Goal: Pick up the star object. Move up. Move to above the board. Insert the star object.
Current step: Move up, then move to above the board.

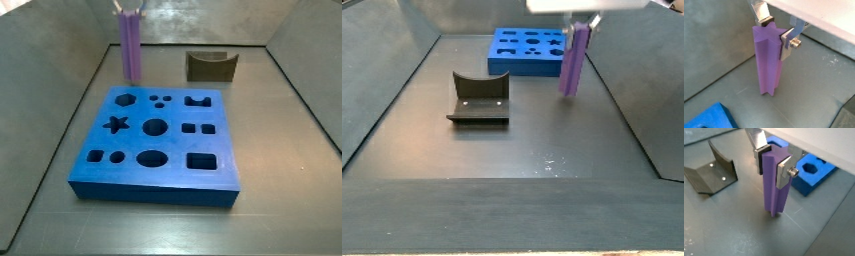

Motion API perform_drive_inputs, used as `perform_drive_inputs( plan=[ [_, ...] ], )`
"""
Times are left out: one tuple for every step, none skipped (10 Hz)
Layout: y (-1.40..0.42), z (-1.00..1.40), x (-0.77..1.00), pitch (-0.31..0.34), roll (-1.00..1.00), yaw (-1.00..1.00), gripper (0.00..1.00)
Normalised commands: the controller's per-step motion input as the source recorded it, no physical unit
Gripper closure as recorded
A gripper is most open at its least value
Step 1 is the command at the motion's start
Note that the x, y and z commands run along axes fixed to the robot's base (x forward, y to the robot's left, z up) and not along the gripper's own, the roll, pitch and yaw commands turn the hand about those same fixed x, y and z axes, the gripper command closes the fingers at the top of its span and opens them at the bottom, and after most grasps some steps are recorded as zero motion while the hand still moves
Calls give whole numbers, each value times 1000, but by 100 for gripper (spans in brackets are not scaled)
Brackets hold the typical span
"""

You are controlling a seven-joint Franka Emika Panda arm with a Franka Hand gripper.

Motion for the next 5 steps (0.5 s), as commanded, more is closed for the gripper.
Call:
perform_drive_inputs(
  plan=[
    [5, 569, -11, 51, 12, 2, 100],
    [10, 369, 3, 64, 23, 4, 100],
    [11, 214, 9, 77, 31, 4, 100],
    [118, 1000, 208, 49, -492, 287, 100],
    [117, 1000, 208, 65, -487, 278, 100]
  ],
)
